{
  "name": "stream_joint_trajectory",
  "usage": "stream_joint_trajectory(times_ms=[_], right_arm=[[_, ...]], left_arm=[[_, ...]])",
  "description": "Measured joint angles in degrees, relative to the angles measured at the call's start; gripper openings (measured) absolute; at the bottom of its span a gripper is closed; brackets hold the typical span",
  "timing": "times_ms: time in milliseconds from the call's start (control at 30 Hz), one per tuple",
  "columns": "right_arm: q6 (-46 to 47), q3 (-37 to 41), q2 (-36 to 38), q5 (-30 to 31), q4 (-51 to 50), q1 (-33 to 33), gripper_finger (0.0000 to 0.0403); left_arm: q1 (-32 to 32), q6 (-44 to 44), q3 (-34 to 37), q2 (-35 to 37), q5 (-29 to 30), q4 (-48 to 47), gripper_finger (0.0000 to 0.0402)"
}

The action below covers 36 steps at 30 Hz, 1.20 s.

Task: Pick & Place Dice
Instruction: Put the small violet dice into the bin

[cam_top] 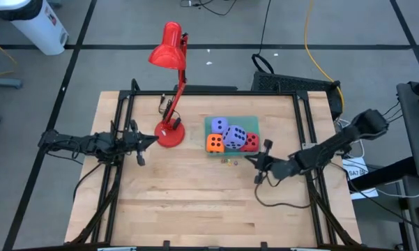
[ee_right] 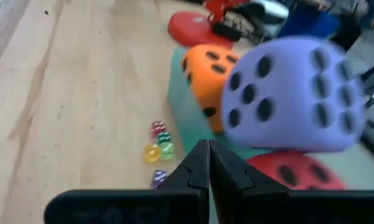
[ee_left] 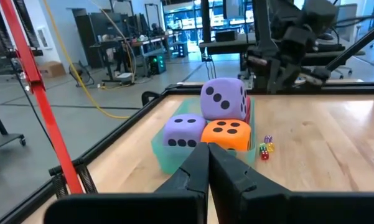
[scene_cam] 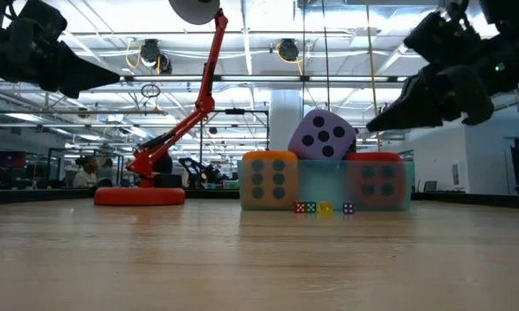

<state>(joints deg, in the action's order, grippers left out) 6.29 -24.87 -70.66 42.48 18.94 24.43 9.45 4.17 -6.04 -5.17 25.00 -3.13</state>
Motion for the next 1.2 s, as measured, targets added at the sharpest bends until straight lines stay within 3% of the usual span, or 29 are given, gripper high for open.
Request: stream_joint_trajectory(times_ms=[200,467,633,867,1000,1200], right_arm=[[10.2,-2.23,-11.39,-1.78,3.51,0.42,0.0028],[2.11,-2.23,-24.94,-1.93,19.51,1.14,0.015],[6.01,-2.28,-29.22,0.49,23.55,-0.83,0.0199],[7.78,-2.38,-30.14,1.0,23.73,-0.88,0.0208],[11.23,-2.22,-30.43,-2.6,22.55,-0.3,0.0196],[16.06,-5.4,-30.2,0.57,17.48,-0.02,0.017]], left_arm=[[0.02,-1.59,0.0,0.0,-0.05,0.1,0.0004],[0.02,-1.63,0.0,-0.02,-0.08,-0.14,0.0022],[0.02,-1.65,0.0,-0.02,-0.08,-0.14,0.0009],[0.02,-4.02,0.0,-0.02,-0.63,-0.16,0.0015],[0.02,-4.08,0.0,-0.07,-2.4,-0.16,0.0024],[0.02,-4.13,0.0,-0.07,-2.58,-0.15,0.0025]])
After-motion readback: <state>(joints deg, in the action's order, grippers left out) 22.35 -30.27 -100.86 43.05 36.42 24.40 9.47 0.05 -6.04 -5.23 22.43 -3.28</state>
